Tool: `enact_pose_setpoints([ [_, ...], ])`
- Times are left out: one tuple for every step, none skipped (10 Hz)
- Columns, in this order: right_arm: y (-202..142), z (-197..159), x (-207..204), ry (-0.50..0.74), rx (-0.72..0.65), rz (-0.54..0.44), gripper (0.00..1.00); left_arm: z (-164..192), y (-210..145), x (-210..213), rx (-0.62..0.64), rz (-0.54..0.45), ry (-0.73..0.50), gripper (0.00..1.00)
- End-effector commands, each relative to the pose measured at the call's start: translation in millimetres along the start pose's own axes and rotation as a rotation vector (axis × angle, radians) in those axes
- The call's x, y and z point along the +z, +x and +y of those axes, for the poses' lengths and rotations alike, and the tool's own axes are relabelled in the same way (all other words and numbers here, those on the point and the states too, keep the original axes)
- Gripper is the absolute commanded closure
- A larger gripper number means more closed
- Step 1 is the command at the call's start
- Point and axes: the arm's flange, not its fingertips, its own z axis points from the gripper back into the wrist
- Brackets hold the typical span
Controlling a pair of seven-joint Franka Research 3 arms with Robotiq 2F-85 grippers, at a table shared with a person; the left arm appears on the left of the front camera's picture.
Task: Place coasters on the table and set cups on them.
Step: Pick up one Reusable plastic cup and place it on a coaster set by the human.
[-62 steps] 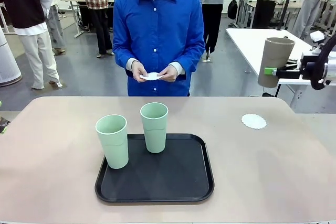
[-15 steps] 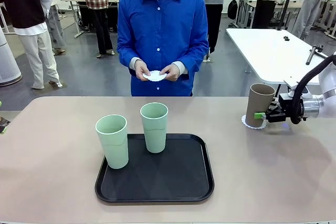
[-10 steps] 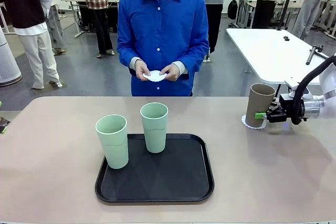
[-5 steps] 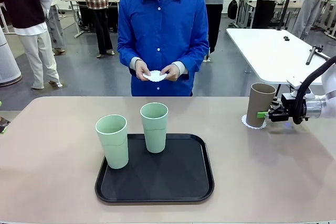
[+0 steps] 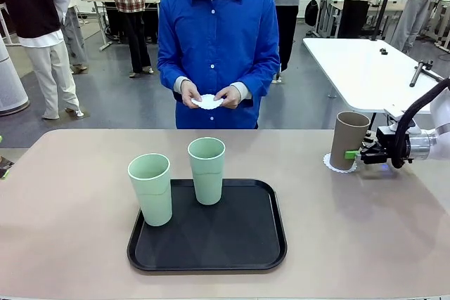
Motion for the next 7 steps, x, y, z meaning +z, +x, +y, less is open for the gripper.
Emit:
enact_pose_setpoints([
  [1.1,-7.5,4.7,0.049,-0.024,0.017,0.00,-0.8,-0.6,1.3,-0.006,-0.008,-0.011,0.00],
  [0.1,-7.4,5.1,0.050,-0.023,0.017,0.00,-0.8,-0.6,1.3,-0.006,-0.008,-0.011,0.00],
  [-0.6,-7.4,5.5,0.059,-0.023,0.018,0.00,-0.8,-0.6,1.3,-0.006,-0.008,-0.011,0.00],
  [-1.2,-7.2,6.2,0.065,-0.024,0.018,0.00,-0.8,-0.6,1.3,-0.006,-0.008,-0.011,0.00],
  [-1.3,-7.3,7.5,0.062,-0.022,0.017,0.00,-0.8,-0.6,1.3,-0.006,-0.008,-0.011,0.00],
  [-1.8,-7.4,8.7,0.060,-0.021,0.016,0.00,-0.8,-0.6,1.3,-0.006,-0.008,-0.011,0.00],
  [-1.7,-7.3,11.3,0.057,-0.020,0.017,0.00,-0.8,-0.6,1.3,-0.006,-0.008,-0.011,0.00],
])
